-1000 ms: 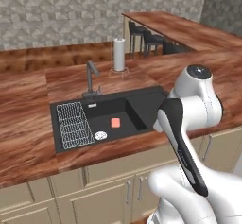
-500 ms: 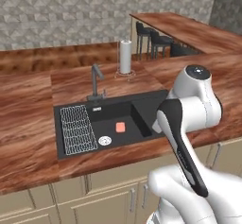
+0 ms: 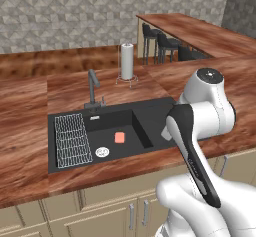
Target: Pick up the bar soap and sponge from the sink, and place them back in the cabinet, and close the cabinet door.
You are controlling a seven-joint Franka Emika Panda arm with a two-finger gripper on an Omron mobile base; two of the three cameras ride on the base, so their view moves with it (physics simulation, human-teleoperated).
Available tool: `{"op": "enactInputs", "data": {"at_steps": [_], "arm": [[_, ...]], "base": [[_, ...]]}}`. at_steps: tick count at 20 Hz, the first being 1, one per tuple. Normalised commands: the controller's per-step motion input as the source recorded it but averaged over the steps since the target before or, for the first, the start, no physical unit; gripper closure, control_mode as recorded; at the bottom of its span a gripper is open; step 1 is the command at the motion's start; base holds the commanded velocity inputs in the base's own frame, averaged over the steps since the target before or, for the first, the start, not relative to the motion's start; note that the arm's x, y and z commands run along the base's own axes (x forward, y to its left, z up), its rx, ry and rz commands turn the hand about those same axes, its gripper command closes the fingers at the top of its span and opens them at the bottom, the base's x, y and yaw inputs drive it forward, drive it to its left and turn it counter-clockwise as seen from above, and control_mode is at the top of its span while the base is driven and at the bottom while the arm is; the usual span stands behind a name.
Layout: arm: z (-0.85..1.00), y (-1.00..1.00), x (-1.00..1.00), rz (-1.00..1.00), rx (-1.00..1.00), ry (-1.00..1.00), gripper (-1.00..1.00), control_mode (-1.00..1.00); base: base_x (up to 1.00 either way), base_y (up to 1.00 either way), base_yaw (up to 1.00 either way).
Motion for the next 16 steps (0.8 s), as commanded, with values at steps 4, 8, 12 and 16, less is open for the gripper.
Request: {"op": "enactInputs", "data": {"at_steps": [4,8,12,16], "arm": [[0.00,0.00,0.00,0.00,0.00,0.00,-1.00,1.00],[0.00,0.00,0.00,0.00,0.00,0.00,-1.00,1.00],[0.00,0.00,0.00,0.00,0.00,0.00,-1.00,1.00],[-0.51,0.11,0.35,0.00,0.09,0.11,-1.00,-1.00]], "base": [[0.50,-0.06,0.00],[0.67,0.00,0.01],[0.41,0.00,0.01],[0.00,0.00,0.00]]}}
